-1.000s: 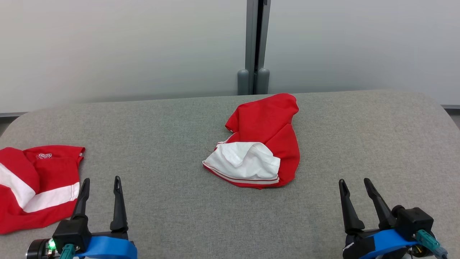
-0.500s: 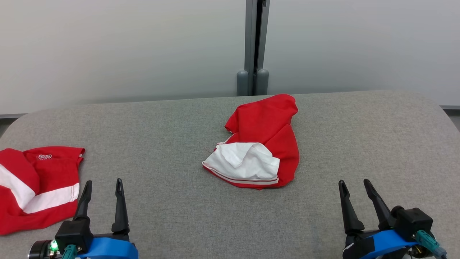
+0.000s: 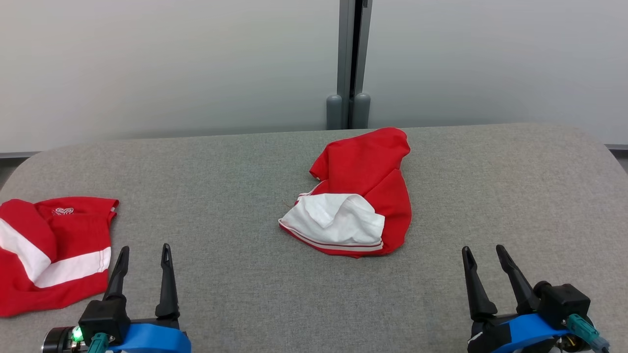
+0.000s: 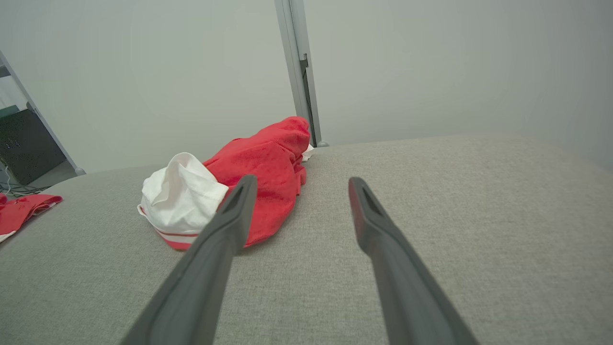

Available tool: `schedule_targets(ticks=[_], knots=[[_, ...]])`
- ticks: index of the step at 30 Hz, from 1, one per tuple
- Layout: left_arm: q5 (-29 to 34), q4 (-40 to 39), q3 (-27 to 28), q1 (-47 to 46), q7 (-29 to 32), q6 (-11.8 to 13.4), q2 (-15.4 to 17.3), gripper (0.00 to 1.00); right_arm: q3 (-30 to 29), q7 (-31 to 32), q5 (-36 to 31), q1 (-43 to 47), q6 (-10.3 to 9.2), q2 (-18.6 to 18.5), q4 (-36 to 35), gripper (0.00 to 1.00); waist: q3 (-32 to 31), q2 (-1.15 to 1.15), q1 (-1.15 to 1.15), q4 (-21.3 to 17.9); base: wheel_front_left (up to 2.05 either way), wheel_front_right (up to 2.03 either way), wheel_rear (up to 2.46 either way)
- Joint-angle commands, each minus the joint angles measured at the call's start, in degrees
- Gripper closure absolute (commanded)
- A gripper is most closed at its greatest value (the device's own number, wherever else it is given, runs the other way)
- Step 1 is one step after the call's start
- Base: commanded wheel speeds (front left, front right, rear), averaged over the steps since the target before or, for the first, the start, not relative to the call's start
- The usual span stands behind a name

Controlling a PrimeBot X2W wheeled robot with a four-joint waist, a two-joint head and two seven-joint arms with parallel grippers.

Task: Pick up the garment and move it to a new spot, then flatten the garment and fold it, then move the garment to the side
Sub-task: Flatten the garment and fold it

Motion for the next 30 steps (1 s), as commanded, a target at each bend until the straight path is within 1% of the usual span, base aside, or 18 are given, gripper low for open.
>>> schedule_targets(ticks=[1,8,15,22,25,26,30], knots=[[0.2,0.1,0.2,-1.0,-0.3,-0.1,-0.1,0.0,0.1,-0.2,-0.1,0.4,0.03,-0.1,0.1,0.0,0.1,0.0,0.0,0.1,0.0,0.0,0.0],[0.1,1.0,0.1,-1.6,-0.3,-0.6,-0.1,0.0,0.2,-0.2,0.0,0.1,0.03,-0.1,0.3,0.0,0.3,0.0,0.0,0.0,0.0,0.0,0.0],[-0.1,3.1,-3.5,-8.8,-0.3,-1.6,-0.4,0.0,0.7,-0.2,0.1,-1.0,0.03,-0.1,-0.1,0.0,1.8,0.0,0.0,-0.2,0.0,0.0,0.0],[0.0,7.6,-9.1,-21.1,-0.2,-2.5,0.7,0.0,2.6,-0.2,0.5,-4.2,0.03,-0.1,-1.0,0.0,6.2,0.0,0.0,-3.4,0.0,0.0,0.0],[-0.5,10.7,-11.3,-25.6,-0.2,-2.7,1.3,0.0,2.9,-0.2,0.8,-5.5,0.03,-0.1,-1.4,0.0,8.5,0.0,0.0,-5.3,0.0,0.0,0.0],[-0.5,10.7,-11.3,-25.6,-0.2,-2.7,1.3,0.0,2.9,-0.2,0.8,-5.5,0.03,-0.1,-1.4,0.0,8.5,0.0,0.0,-5.3,0.0,0.0,0.0],[-2.6,16.2,-14.4,-30.7,-0.2,-2.7,2.0,0.0,3.2,-0.2,1.6,-7.0,0.03,-0.1,-1.7,0.0,11.5,0.0,0.0,-7.4,0.0,0.0,0.0]])
